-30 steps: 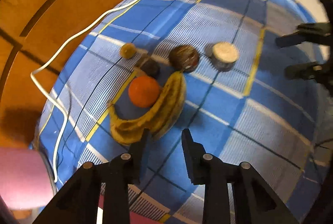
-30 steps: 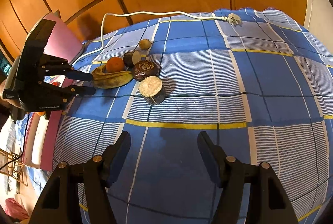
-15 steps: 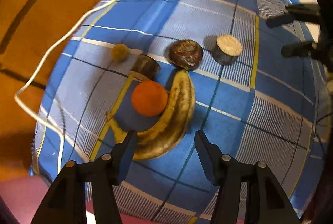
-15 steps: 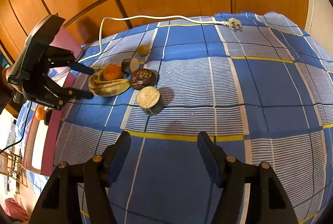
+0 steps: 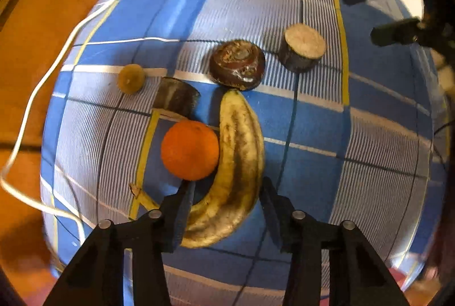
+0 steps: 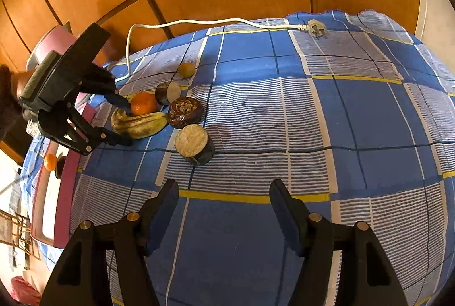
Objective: Organize fruits
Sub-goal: 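Close the left tool on the banana while the right tool grasps the beige round cake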
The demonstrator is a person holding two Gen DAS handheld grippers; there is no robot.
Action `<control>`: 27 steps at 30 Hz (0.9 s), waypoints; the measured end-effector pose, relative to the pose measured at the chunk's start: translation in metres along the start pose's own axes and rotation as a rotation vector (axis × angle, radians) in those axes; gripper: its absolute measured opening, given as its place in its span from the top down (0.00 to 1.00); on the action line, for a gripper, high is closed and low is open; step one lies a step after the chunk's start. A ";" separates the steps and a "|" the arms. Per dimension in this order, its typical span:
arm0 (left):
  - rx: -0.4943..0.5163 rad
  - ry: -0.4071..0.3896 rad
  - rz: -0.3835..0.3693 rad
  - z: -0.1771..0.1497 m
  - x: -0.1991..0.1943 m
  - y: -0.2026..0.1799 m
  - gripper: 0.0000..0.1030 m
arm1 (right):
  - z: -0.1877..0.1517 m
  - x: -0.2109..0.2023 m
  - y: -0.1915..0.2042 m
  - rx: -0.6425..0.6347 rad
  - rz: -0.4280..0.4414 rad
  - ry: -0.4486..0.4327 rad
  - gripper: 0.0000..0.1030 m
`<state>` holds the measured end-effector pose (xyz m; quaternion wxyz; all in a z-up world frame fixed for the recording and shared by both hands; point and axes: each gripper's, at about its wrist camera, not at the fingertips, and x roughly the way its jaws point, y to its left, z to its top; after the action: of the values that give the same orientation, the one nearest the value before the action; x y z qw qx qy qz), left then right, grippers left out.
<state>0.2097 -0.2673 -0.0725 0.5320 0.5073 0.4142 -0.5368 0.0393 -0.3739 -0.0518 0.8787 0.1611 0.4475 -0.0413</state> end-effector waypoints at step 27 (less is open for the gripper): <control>-0.763 -0.535 0.038 -0.105 -0.137 -0.080 0.69 | 0.033 0.062 0.036 -0.141 -0.052 0.040 0.64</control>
<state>0.1301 -0.1359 0.0398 0.7783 0.1264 0.4210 -0.4483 0.1090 -0.3459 -0.0744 0.8774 0.0878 0.4708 -0.0292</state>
